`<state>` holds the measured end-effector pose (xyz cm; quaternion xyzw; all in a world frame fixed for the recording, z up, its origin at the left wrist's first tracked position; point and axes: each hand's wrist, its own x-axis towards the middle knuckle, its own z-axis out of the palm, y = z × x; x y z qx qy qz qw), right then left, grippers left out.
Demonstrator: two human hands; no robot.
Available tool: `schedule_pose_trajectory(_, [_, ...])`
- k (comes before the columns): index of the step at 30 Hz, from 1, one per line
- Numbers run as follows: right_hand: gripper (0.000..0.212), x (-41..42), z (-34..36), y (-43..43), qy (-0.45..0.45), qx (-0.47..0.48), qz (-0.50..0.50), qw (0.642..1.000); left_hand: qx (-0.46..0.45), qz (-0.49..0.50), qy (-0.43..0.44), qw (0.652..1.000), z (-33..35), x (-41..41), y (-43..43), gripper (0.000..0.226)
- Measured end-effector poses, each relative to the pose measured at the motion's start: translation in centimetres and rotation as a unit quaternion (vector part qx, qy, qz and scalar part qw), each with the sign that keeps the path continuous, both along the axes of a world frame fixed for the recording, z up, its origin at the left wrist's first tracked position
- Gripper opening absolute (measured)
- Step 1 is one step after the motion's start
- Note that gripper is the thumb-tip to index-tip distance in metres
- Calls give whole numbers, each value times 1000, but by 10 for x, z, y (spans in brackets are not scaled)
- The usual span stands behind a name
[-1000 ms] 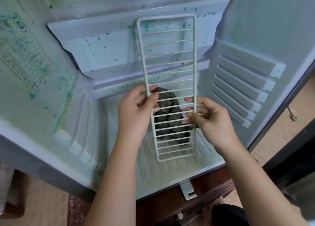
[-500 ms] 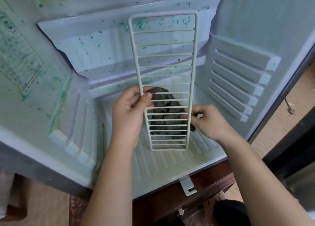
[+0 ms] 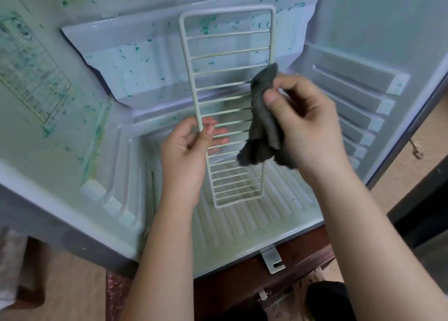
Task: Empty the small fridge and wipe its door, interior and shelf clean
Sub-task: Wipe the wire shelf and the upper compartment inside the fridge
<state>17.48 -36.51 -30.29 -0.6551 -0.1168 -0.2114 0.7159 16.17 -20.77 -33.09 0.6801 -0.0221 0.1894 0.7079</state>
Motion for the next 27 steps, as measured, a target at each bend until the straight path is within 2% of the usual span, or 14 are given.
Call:
schedule_pose_trajectory(2, [18,6,-17,6,-5,-96,-68,993,-1,6,-1,1000,0,0,1,17])
schedule_pose_trajectory(4, [25,8,-35,9,3,-132,-84,988,-7,14,2,1000,-2,1,3,17])
schedule_pose_trajectory(7, [24,7,-62,10,27,-144,-67,987,-13,21,9,1000,-3,3,5,16])
schedule_pose_trajectory(10, [18,3,-93,7,60,-226,-66,970,-22,29,9,999,-4,5,6,16])
schedule_pose_trajectory(15, [23,-5,-132,-5,119,-341,-32,932,-28,44,6,999,-8,8,5,17])
schedule_pose_trajectory(19, [22,-10,-135,-16,163,-359,-25,919,-27,58,1,998,-8,8,4,17])
schedule_pose_trajectory(23, [10,-14,-117,-39,202,-357,-167,896,-41,69,-10,997,-8,10,3,17])
schedule_pose_trajectory(25, [17,-21,-106,-43,203,-349,-227,886,-36,72,-17,997,-9,11,3,17])
schedule_pose_trajectory(27, [20,-28,-103,-36,160,-361,-236,888,-35,79,-30,996,-11,12,3,17])
